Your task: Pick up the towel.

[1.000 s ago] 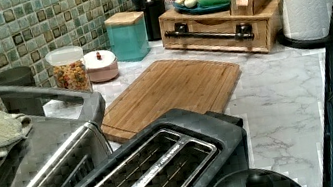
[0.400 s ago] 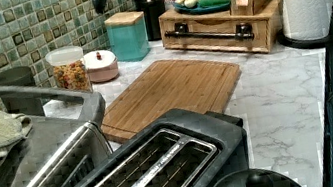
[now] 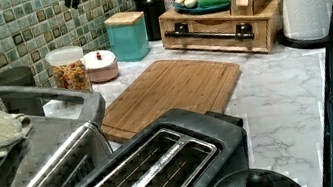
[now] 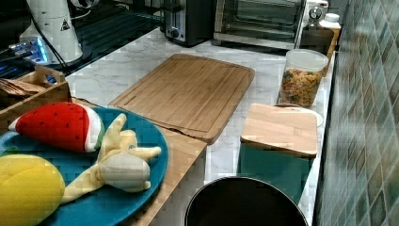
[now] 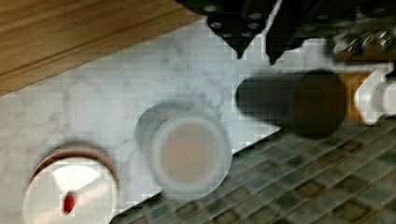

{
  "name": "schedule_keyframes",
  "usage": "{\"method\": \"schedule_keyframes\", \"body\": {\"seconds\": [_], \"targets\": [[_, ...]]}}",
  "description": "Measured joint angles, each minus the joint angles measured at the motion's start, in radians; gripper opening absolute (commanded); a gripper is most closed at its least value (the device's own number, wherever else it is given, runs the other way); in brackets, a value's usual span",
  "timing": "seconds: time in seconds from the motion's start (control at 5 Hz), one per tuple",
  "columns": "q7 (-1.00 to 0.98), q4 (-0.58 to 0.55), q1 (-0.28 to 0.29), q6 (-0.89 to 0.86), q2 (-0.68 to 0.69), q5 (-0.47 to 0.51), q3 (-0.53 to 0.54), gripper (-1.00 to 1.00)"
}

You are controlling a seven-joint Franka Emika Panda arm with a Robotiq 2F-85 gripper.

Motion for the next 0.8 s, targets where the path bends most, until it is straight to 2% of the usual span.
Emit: {"method": "schedule_keyframes", "body": {"seconds": [0.2, 0.4, 0.6, 0.8], "targets": [[-0.044, 0.005, 0.002, -0.103, -0.006, 0.103, 0.035, 1.00], [-0.127, 0.005, 0.014, -0.162, -0.006, 0.158, 0.067, 1.00], [-0.271, 0.017, 0.026, -0.164, 0.005, 0.259, 0.111, 1.00], [-0.360, 0.052, 0.036, -0.173, 0.031, 0.320, 0.158, 1.00]]}}
